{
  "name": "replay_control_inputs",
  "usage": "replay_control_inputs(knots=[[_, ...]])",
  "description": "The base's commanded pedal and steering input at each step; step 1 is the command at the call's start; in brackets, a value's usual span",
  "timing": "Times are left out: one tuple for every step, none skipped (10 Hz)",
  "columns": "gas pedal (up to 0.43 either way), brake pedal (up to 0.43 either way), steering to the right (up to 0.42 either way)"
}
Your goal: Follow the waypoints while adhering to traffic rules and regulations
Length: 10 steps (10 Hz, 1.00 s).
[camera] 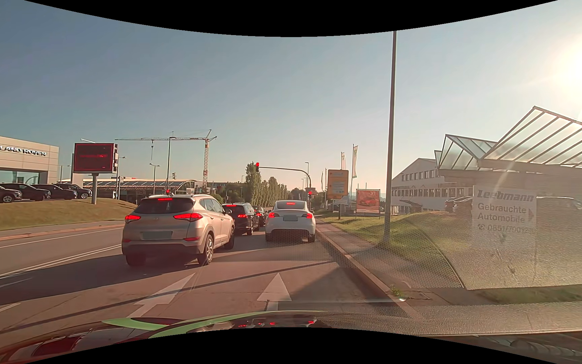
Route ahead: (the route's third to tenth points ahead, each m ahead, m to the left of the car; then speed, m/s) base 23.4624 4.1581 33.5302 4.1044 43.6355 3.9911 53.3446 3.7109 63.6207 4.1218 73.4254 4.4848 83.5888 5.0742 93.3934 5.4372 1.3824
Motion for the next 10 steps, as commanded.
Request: replay_control_inputs(knots=[[0.000, 0.000, -0.004], [0.000, 0.000, -0.005], [0.000, 0.000, -0.005], [0.000, 0.000, -0.005], [0.000, 0.000, -0.005], [0.000, 0.000, -0.004], [0.000, 0.000, -0.004], [0.000, 0.000, -0.004], [0.000, 0.000, -0.004], [0.000, 0.000, -0.004]])
